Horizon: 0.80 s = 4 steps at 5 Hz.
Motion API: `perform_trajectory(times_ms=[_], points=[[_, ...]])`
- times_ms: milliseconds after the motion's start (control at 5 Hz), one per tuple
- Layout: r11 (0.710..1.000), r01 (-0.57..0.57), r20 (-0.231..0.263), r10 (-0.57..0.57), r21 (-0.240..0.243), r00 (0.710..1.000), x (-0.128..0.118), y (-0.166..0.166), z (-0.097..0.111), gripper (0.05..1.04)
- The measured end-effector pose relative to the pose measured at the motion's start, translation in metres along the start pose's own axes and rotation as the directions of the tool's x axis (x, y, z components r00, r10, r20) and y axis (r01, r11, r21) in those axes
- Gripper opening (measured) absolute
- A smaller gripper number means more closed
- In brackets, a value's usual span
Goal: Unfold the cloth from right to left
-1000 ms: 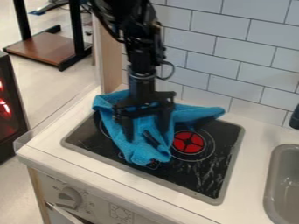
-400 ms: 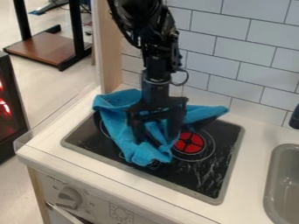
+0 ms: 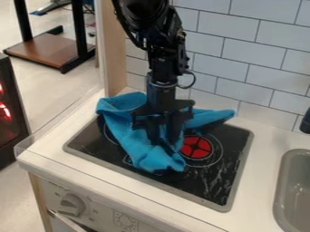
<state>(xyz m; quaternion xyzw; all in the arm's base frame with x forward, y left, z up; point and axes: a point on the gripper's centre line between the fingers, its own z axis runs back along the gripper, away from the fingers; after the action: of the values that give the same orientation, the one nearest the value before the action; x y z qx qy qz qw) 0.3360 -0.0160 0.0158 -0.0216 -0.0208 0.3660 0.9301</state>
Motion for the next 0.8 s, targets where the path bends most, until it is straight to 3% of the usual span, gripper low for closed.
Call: perform_trajectory(times_ms=[200,400,800], points=[[1.000,0.008,-0.004,-0.008,-0.006,1.000,-0.001,0.000,0.000,0.150],[1.000,0.003,0.003,-0.003,-0.024,1.000,-0.003,0.001,0.008,0.059],[0.999,-0.015,0.016,0.016,-0.050,1.000,0.002,0.009,0.022,0.049]])
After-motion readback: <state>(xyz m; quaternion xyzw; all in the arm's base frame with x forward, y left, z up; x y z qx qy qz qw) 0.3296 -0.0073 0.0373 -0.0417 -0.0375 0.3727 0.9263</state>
